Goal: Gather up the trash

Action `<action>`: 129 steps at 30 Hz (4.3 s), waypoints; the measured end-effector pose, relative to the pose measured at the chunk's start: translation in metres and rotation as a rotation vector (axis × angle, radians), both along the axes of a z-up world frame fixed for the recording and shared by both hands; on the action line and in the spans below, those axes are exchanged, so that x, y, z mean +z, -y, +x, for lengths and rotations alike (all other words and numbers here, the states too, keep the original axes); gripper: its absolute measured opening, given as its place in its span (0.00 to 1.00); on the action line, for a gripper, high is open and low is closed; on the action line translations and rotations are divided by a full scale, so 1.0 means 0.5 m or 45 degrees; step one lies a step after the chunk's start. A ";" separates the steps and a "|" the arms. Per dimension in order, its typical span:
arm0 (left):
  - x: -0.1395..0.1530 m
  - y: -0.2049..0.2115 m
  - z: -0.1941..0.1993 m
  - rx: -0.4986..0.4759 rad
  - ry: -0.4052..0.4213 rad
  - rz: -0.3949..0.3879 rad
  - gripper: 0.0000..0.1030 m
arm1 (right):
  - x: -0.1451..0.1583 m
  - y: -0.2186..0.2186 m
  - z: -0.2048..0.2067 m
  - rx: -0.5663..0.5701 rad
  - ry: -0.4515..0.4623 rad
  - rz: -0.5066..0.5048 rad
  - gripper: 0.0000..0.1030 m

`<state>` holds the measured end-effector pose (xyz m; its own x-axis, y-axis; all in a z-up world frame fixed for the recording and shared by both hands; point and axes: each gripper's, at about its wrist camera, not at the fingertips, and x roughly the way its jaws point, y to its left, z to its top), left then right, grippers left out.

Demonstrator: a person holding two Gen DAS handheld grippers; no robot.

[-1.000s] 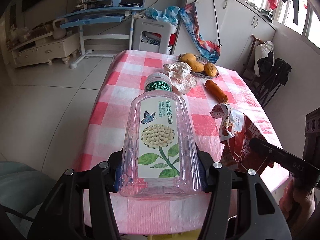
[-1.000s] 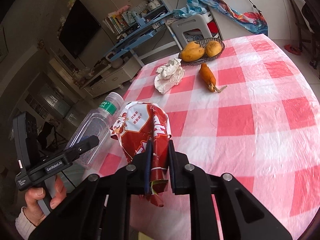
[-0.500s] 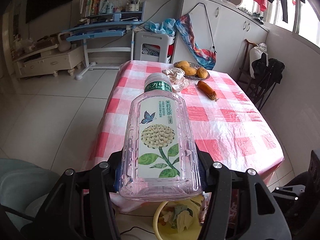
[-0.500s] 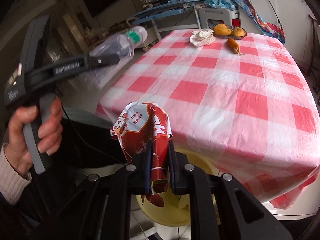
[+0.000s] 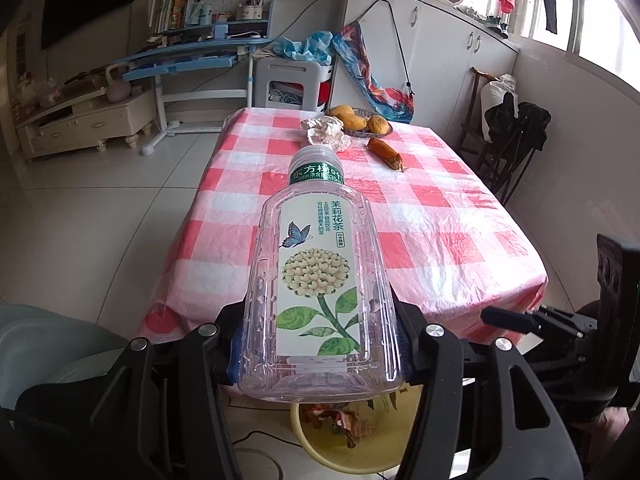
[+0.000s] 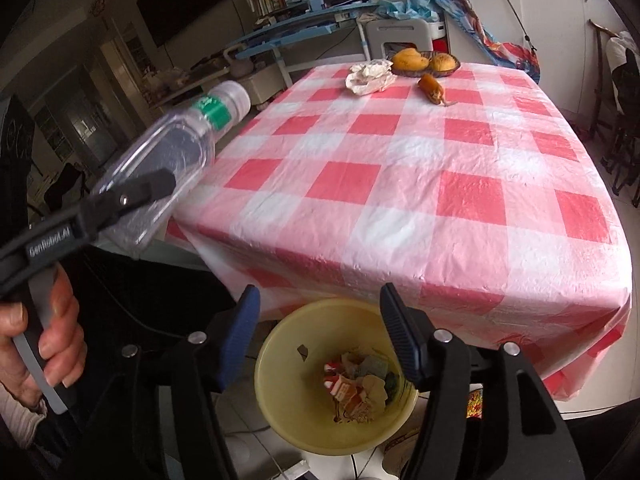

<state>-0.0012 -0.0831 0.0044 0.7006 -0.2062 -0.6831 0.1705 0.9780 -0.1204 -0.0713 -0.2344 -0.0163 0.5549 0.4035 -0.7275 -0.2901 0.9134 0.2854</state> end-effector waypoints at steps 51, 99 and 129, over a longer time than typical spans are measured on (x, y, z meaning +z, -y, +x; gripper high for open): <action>-0.076 0.041 -0.069 -0.067 -0.090 0.108 0.76 | 0.023 0.069 0.008 -0.268 0.110 0.115 0.76; -0.067 0.018 -0.060 0.018 -0.069 0.062 0.82 | 0.023 0.065 0.007 -0.268 0.117 0.117 0.76; -0.065 0.013 -0.059 0.028 -0.067 0.056 0.83 | 0.024 0.063 0.006 -0.268 0.120 0.117 0.76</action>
